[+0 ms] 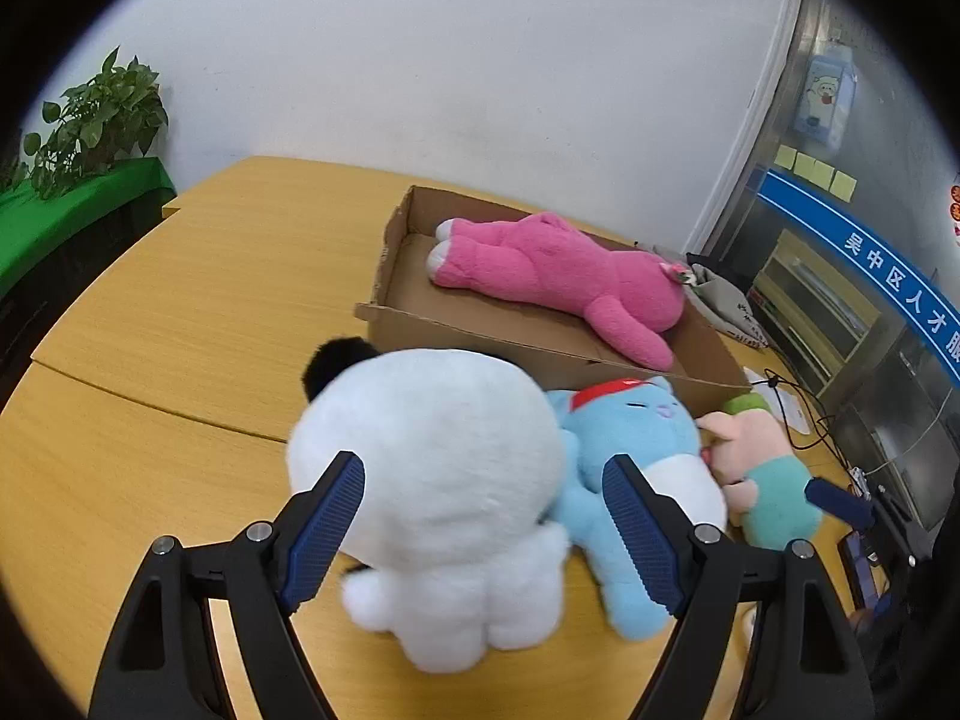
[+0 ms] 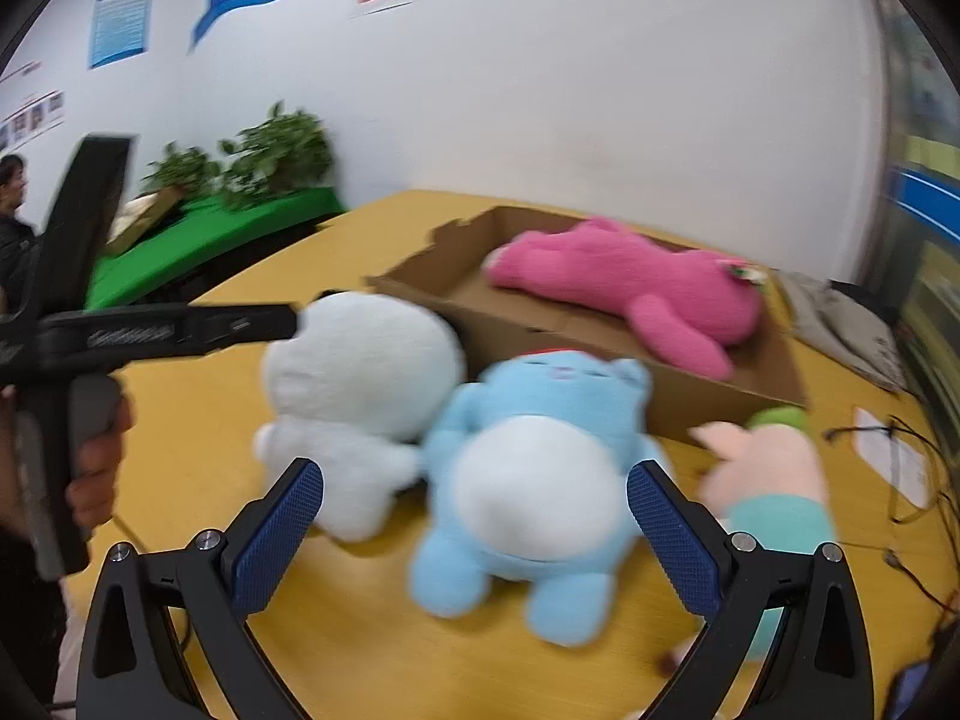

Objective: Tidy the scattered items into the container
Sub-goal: 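Move both grippers toward the white panda plush, then close the left gripper on the white panda while the right gripper grasps it too, then lift the white panda with both grippers and carry it over the box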

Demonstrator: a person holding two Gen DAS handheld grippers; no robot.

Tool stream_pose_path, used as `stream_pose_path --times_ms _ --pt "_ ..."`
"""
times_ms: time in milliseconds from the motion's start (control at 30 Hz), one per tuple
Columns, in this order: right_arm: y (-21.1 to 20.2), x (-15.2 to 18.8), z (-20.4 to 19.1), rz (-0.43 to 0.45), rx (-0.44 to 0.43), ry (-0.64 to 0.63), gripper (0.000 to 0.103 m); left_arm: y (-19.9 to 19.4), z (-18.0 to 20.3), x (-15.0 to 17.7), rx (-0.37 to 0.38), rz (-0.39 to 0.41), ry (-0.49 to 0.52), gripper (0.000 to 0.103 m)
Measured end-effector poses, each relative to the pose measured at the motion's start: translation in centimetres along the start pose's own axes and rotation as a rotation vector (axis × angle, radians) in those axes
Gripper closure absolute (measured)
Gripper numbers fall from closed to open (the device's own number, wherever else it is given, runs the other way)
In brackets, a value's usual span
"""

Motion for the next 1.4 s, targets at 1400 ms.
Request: stream_pose_path --times_ms 1400 --pt "5.4 -16.6 4.4 0.269 0.041 0.174 0.037 -3.2 12.9 -16.9 0.475 -0.001 0.271 0.049"
Point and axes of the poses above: each gripper's, at about its wrist camera, not at the fingertips, and y roughly the way its jaws point, z to its right, x to its underside, the point moved 2 cm from there along y, roughly the way its jaws point, and after that the axes turned 14 degrees about -y, right-handed, at the moved point
